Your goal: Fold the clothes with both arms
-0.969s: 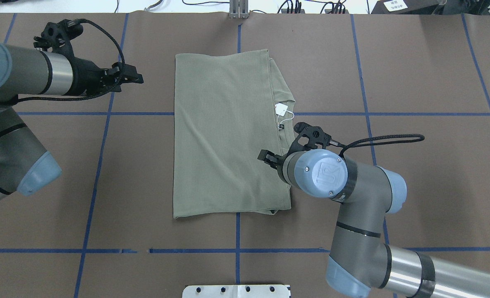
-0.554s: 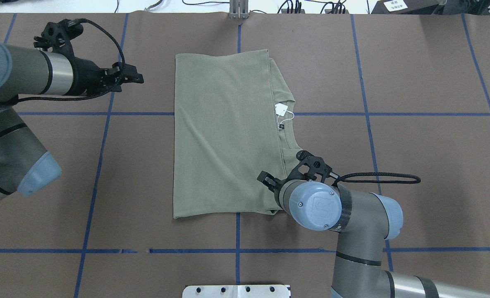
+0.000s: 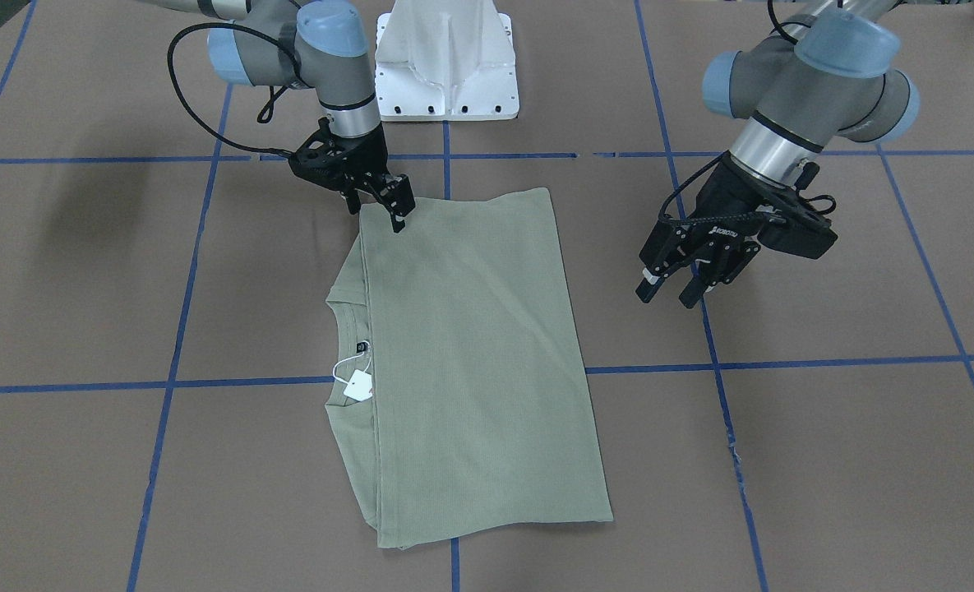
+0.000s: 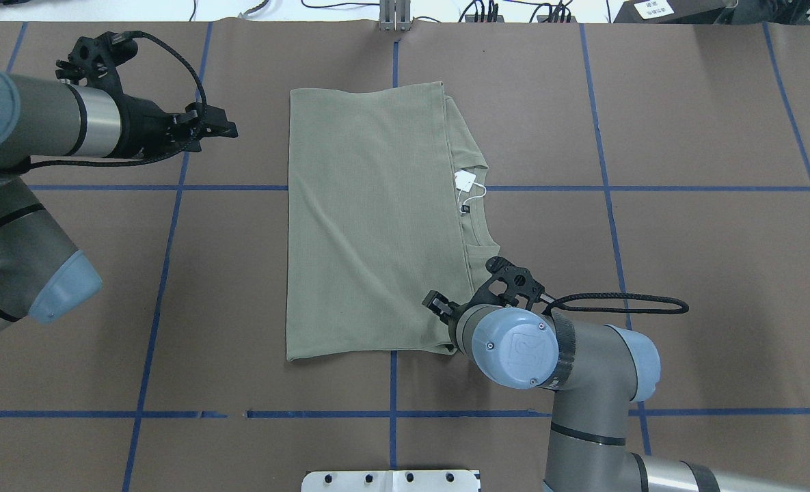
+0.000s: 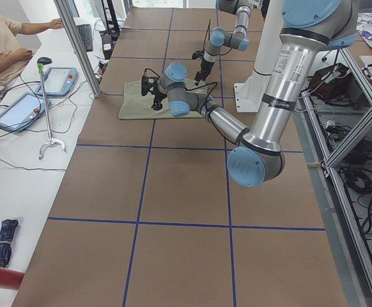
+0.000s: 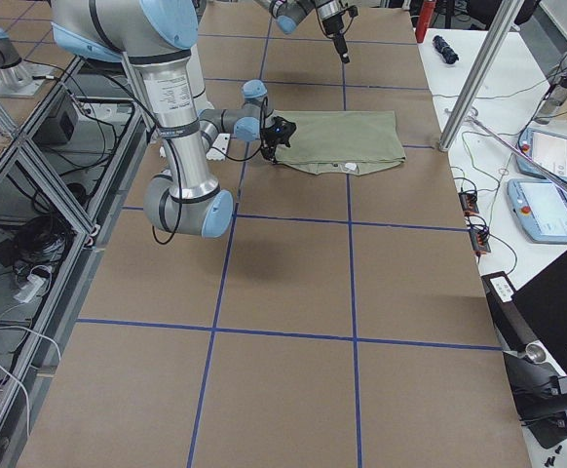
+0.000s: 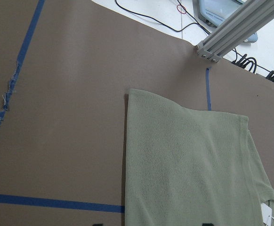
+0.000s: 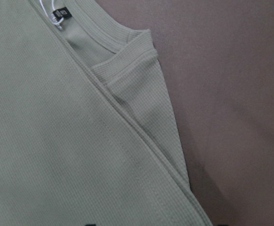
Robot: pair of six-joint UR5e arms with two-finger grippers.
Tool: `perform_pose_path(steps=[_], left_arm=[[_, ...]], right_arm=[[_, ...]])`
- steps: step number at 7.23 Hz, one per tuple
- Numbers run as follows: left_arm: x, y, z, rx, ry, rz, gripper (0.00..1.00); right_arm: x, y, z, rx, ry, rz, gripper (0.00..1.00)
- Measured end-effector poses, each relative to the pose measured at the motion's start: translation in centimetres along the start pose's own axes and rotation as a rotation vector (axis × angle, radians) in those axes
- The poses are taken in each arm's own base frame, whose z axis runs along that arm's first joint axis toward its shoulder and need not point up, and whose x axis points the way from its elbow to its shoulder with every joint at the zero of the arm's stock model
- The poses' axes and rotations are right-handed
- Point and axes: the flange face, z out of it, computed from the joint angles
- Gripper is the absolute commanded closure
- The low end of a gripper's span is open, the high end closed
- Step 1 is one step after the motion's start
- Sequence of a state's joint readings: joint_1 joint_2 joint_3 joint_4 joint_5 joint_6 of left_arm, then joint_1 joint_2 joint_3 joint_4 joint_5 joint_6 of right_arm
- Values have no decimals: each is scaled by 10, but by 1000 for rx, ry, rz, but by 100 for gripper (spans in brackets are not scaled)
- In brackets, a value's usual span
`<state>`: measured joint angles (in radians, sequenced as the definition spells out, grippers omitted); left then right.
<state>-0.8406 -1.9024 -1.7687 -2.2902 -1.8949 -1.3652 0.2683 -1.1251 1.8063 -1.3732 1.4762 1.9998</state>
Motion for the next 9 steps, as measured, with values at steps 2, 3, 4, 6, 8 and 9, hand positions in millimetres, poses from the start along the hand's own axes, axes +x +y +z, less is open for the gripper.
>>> perform_pose_path(steps=[2,3,4,6,8,9], left_arm=[[0,0,0,0,0,0,24],[0,0,0,0,0,0,24],[0,0,0,1,1,-1,24],[0,0,0,1,0,-1,24],[0,0,0,1,-1,-2,24],[-1,0,0,0,-1,-2,24]], right_arm=[[-3,-2,-9,-3,-4,-2,9],[-2,-2,-14,0,12,-6,9],[-1,0,-15,4,30,-13,9],[-2,3,-13,8,42,-21,10],[-8,7,-4,11,48,-22,12],[-11,9,0,11,52,-22,12]])
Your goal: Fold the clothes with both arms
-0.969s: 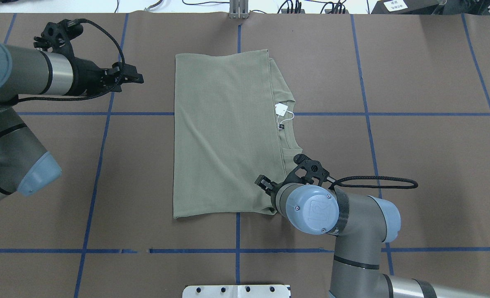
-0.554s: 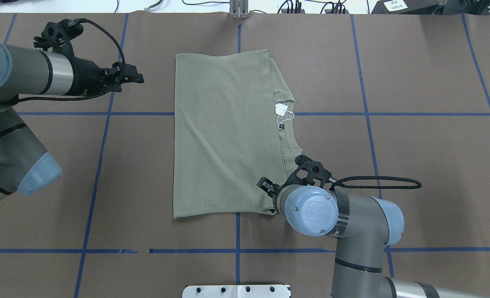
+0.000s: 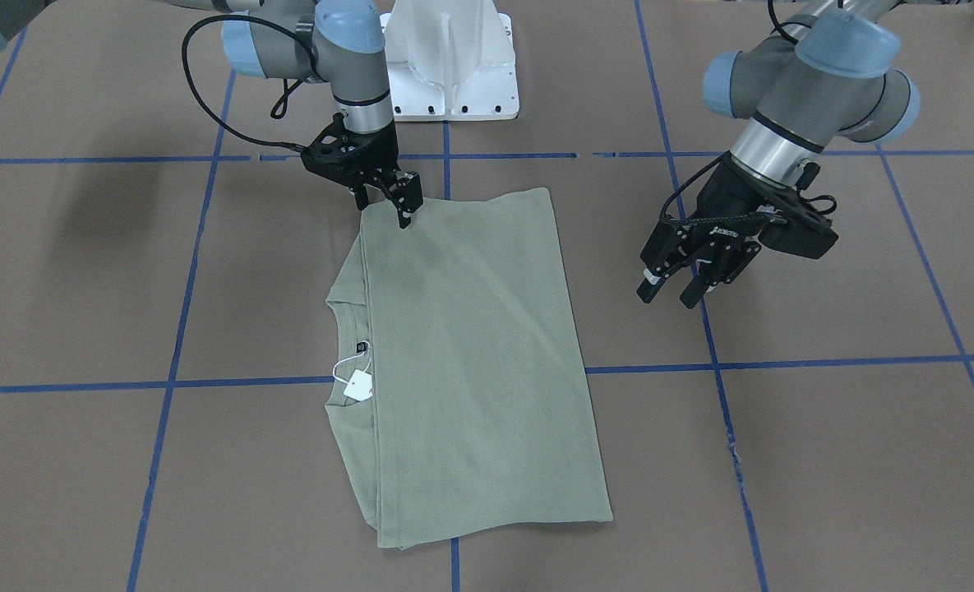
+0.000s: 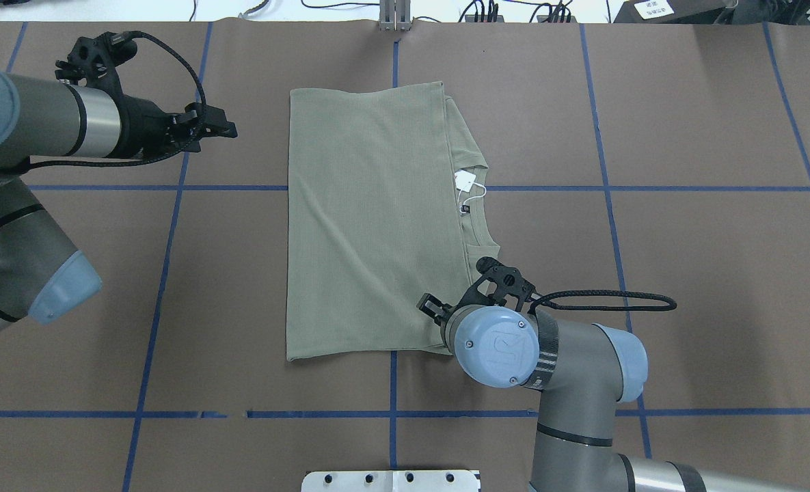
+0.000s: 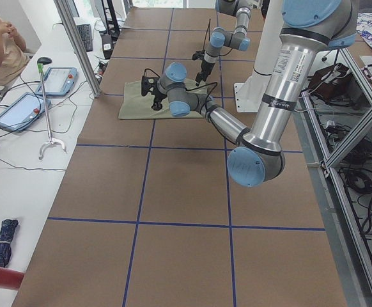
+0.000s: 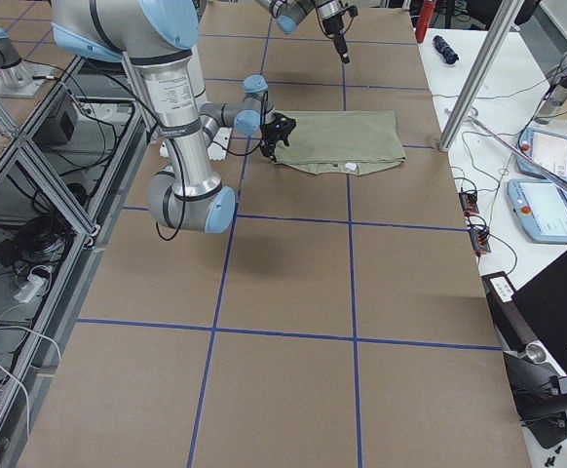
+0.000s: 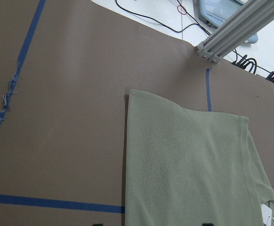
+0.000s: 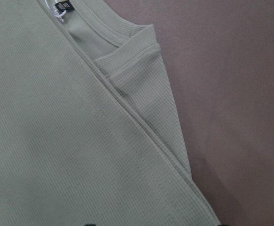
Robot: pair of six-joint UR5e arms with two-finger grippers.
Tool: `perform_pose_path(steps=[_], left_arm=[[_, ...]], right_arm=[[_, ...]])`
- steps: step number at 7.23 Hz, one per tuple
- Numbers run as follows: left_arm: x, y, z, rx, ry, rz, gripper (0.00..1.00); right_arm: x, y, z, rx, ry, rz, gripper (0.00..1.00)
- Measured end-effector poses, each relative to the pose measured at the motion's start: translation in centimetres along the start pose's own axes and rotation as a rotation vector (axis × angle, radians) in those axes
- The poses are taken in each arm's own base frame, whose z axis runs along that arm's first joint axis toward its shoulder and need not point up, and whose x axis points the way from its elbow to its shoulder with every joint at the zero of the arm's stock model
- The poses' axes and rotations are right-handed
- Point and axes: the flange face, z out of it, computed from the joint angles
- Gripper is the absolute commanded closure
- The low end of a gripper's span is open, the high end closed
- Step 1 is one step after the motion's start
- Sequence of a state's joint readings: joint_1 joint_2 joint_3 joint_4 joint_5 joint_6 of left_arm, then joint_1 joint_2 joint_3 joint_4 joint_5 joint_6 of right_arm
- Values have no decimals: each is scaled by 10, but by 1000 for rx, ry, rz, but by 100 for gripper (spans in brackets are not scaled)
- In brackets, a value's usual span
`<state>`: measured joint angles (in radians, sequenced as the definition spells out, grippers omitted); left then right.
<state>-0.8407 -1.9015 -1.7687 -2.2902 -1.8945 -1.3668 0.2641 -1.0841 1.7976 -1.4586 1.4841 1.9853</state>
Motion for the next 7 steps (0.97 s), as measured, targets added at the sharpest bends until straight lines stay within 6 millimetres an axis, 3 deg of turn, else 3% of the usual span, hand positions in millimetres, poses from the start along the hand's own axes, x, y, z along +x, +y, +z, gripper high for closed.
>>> perform_pose_path(steps=[1,4,5,7], left_arm=[[0,0,0,0,0,0,24],[1,0,0,0,1,-1,24],[1,0,-1,1,2,-1,24],[2,0,-2,2,5,0,24]], right_arm=[[0,-1,2,0,3,1,16],[1,-4,3,4,9,2,43],[2,-4,3,5,11,3,56],[3,-5,3,6,13,5,100]])
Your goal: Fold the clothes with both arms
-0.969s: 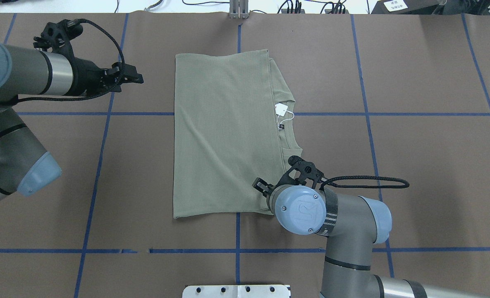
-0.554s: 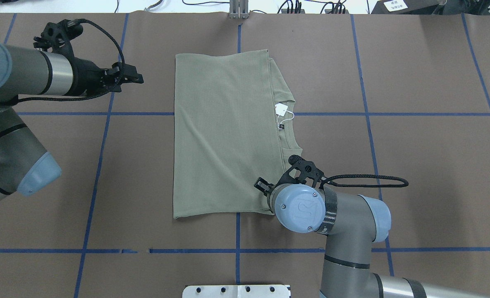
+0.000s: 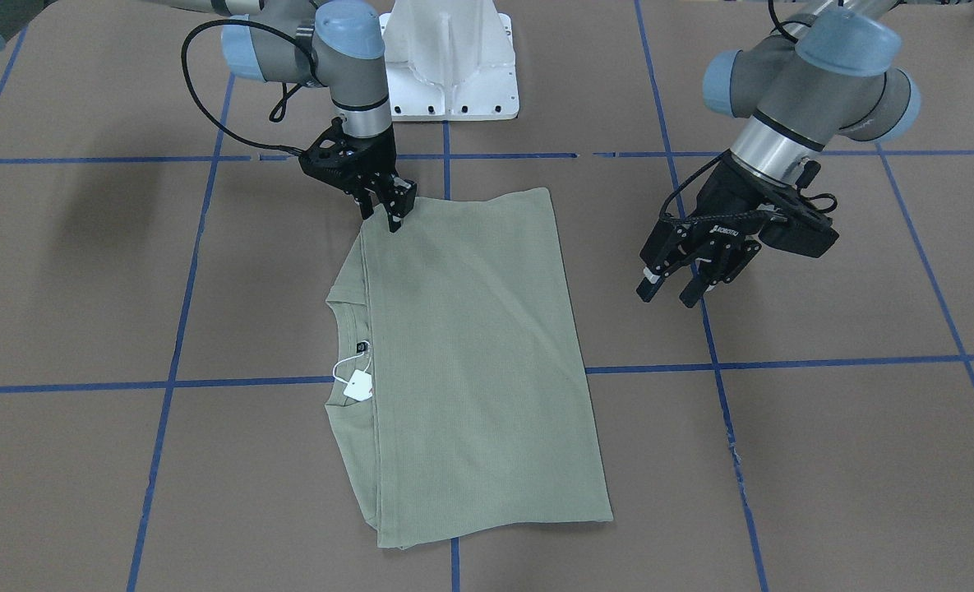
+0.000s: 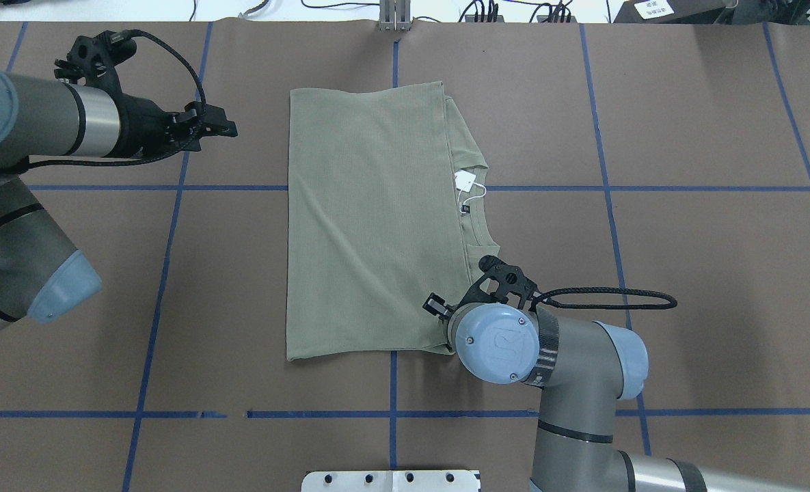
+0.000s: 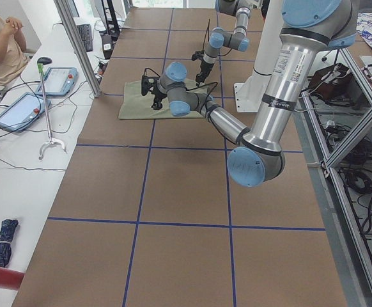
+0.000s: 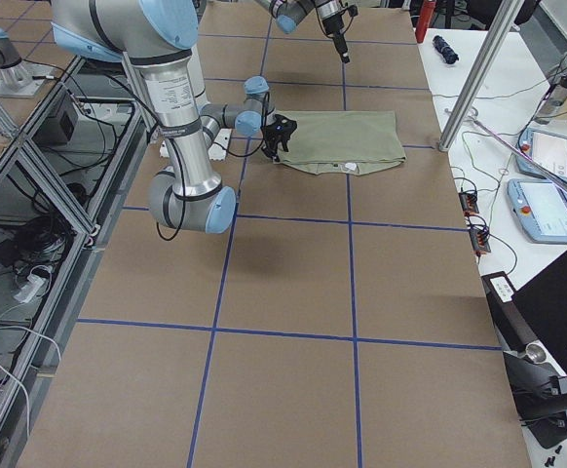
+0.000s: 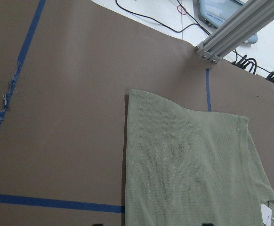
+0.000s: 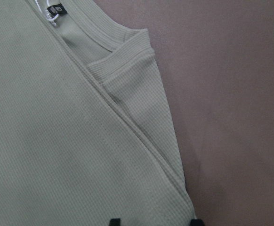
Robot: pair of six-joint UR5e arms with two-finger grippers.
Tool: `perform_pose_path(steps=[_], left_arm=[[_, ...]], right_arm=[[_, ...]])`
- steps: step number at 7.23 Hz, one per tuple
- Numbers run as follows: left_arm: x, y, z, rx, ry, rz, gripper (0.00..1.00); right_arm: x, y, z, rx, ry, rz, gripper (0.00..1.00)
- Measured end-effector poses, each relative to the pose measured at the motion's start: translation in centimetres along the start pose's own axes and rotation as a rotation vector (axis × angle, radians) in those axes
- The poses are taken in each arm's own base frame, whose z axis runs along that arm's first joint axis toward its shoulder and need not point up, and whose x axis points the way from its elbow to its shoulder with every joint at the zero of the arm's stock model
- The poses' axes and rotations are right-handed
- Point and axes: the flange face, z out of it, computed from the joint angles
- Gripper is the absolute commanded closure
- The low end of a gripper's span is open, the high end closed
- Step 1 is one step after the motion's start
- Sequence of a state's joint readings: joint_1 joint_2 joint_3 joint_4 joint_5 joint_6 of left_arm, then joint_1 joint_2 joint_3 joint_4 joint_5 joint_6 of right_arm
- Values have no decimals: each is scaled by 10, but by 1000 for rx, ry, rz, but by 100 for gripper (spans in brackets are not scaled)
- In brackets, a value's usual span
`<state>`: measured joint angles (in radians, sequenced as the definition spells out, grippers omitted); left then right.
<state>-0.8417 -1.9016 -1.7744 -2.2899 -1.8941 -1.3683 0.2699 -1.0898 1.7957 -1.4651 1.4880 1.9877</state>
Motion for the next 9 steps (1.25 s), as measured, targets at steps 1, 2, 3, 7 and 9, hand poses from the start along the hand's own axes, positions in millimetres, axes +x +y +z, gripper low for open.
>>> perform_pose_path(steps=[1,2,3,7,9], left_arm=[[2,0,-2,2,4,-1,24],[4,1,-5,3,9,-3,24],[4,1,-6,3,11,-5,24],[6,2,-5,0,15,-32,24],[14,14,-2,-18,32,-126,24]], right_arm=[[1,-1,1,1,2,1,100],[2,-2,0,-4,3,2,100],[3,-4,-1,-19,6,3,100],[-1,-23,-26,-90,-8,33,100],[0,-23,-32,-100,-14,41,100]])
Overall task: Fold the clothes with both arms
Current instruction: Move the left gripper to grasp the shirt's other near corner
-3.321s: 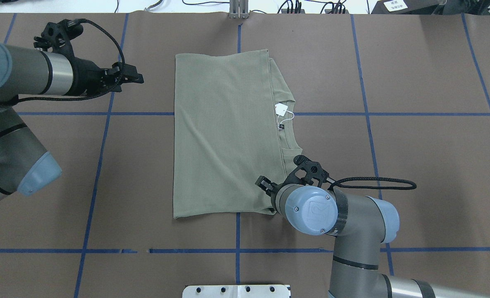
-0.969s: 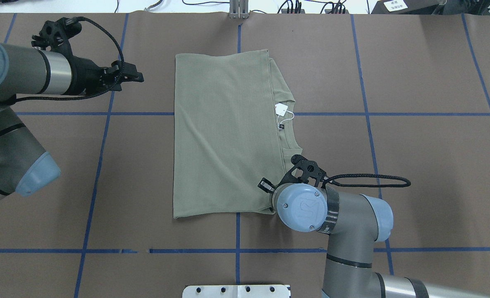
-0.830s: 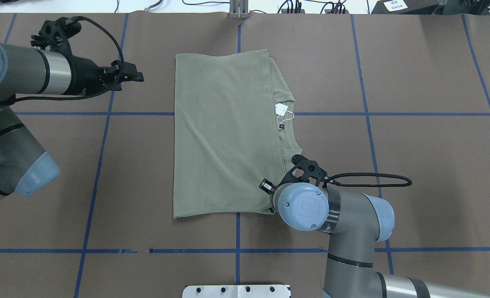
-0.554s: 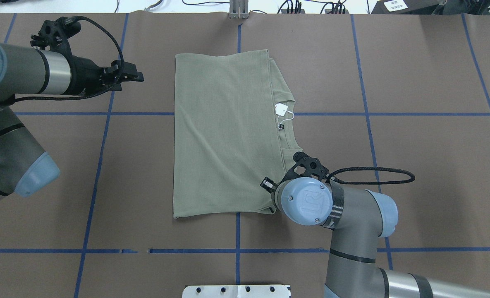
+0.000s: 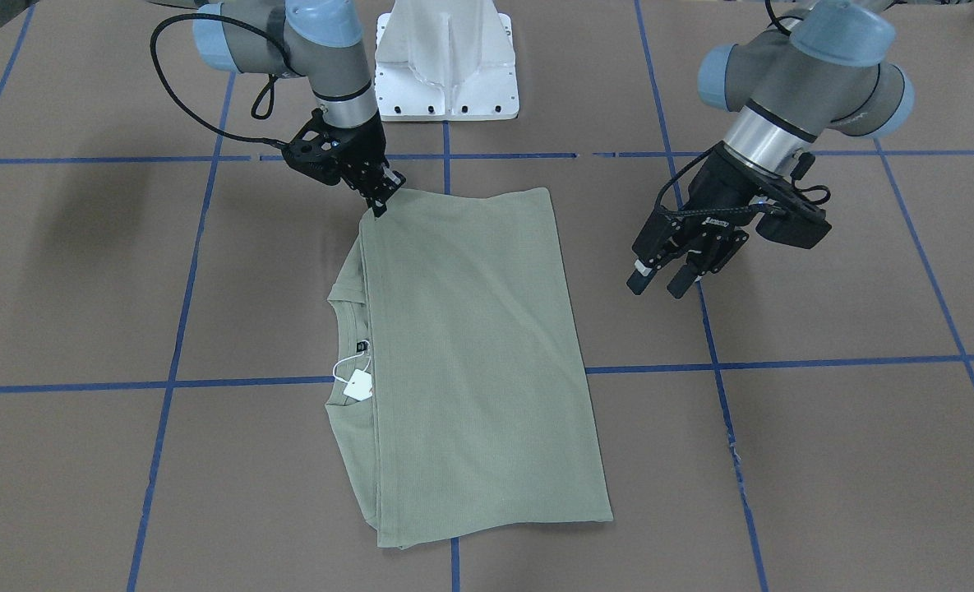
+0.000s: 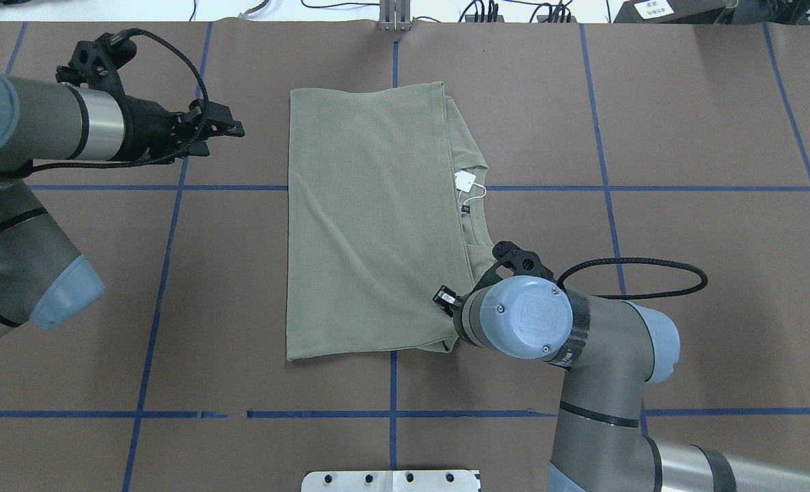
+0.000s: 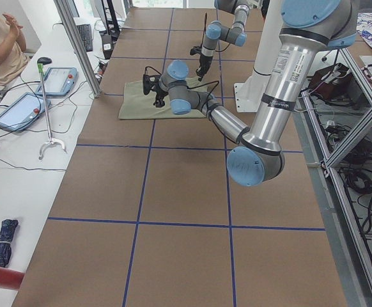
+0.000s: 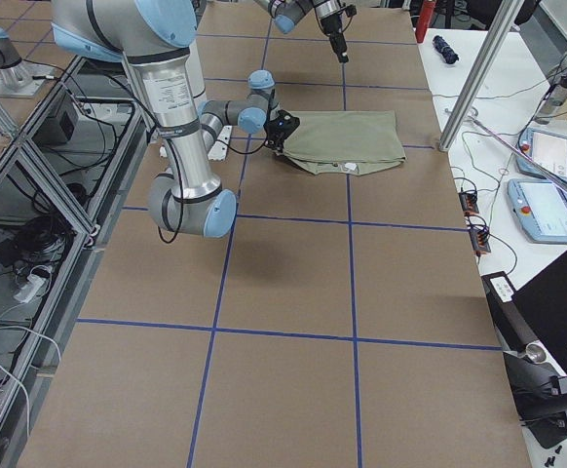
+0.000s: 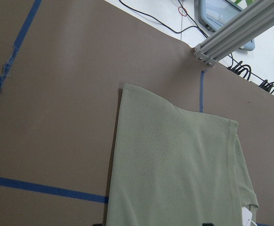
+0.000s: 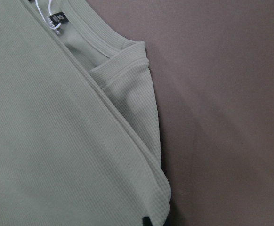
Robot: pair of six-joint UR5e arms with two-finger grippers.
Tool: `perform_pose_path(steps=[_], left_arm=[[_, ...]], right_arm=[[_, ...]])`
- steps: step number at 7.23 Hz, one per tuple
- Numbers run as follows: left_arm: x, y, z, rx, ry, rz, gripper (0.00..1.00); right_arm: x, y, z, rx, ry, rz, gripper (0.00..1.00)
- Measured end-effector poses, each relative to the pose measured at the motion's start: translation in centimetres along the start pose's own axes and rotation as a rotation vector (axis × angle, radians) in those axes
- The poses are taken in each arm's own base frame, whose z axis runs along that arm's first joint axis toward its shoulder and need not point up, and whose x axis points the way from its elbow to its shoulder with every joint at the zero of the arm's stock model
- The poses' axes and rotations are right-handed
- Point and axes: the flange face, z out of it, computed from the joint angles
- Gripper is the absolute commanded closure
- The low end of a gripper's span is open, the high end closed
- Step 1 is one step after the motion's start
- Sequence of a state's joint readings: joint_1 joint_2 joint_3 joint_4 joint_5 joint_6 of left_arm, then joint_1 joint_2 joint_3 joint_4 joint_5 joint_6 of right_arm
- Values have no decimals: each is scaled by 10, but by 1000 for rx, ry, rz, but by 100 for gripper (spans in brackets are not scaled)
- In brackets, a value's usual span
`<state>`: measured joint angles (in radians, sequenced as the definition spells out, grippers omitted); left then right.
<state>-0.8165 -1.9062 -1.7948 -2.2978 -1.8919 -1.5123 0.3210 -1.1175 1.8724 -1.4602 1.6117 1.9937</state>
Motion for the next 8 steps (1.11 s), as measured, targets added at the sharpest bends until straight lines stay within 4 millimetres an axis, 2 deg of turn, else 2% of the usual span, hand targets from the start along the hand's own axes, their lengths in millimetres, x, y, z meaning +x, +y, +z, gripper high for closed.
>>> perform_pose_path(steps=[1,2,3,4,5,6,8], left_arm=[[4,14,5,-20,6,-45,24],[10,37,12,-39,12,-100,24],[15,70,20,-54,17,-167,24],[16,112,28,-74,12,-237,24],[12,158,36,-96,-3,-305,25],[6,193,40,-122,-26,-357,25],[-12,237,50,-167,-90,-404,25]], right_arm=[[0,0,-1,-1,0,3,100],[2,-1,-3,-1,-1,9,100],[4,-2,-6,-2,-3,16,100],[6,-2,-7,-3,-4,20,100],[7,-3,-8,-3,-4,22,100],[8,-3,-8,-2,-2,23,100],[9,-4,-8,0,-3,23,100]])
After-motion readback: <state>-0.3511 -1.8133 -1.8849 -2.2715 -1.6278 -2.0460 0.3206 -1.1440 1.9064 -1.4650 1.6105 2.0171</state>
